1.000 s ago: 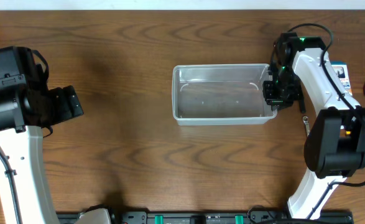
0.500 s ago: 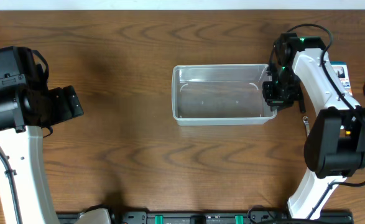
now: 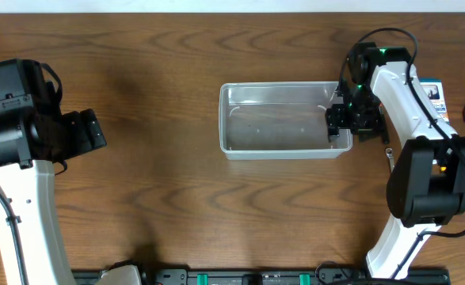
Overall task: Pack container
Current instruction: 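Release the container and move the right gripper over the orange hammer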
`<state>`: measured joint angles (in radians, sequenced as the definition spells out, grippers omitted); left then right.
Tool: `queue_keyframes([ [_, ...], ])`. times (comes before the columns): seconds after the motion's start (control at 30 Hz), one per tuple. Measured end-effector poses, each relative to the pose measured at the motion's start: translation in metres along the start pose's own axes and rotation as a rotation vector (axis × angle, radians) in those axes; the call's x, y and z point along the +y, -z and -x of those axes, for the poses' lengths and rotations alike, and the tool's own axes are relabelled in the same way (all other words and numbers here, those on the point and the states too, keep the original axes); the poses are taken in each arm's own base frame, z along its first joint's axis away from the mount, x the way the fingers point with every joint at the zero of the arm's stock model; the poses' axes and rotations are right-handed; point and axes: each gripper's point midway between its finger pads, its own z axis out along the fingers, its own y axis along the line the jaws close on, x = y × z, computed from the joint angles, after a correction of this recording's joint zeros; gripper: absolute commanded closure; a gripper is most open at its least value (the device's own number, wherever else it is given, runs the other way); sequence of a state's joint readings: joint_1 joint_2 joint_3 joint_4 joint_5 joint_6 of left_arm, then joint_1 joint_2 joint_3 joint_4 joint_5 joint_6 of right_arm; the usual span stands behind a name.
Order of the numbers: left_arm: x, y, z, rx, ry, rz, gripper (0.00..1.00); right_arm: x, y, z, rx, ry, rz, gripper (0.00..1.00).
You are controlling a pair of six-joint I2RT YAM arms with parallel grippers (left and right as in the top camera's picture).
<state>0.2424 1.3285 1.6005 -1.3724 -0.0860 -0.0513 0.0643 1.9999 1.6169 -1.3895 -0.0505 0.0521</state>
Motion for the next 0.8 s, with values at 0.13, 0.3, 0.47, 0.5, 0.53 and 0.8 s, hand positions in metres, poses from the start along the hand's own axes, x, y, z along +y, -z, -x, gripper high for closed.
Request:
queue_keyframes([
  [0.13, 0.0, 0.0, 0.0, 0.0, 0.0, 0.0, 0.02, 0.003, 0.014, -0.004, 0.011, 0.007, 0.012, 0.01],
  [0.3, 0.0, 0.0, 0.0, 0.0, 0.0, 0.0, 0.02, 0.007, 0.066, 0.009, -0.087, 0.012, 0.022, 0.01],
  [0.47, 0.0, 0.0, 0.0, 0.001, 0.0, 0.0, 0.02, -0.001, 0.131, 0.021, -0.254, 0.007, 0.004, 0.01],
  [0.5, 0.0, 0.0, 0.0, 0.001, 0.0, 0.0, 0.02, -0.007, 0.139, 0.023, -0.279, 0.0, -0.007, 0.01],
  [0.53, 0.0, 0.0, 0.0, 0.001, 0.0, 0.0, 0.02, -0.017, 0.148, 0.023, -0.303, -0.013, -0.026, 0.01],
  [0.8, 0.0, 0.0, 0.0, 0.0, 0.0, 0.0, 0.02, -0.077, 0.17, 0.033, -0.4, -0.069, -0.143, 0.01],
])
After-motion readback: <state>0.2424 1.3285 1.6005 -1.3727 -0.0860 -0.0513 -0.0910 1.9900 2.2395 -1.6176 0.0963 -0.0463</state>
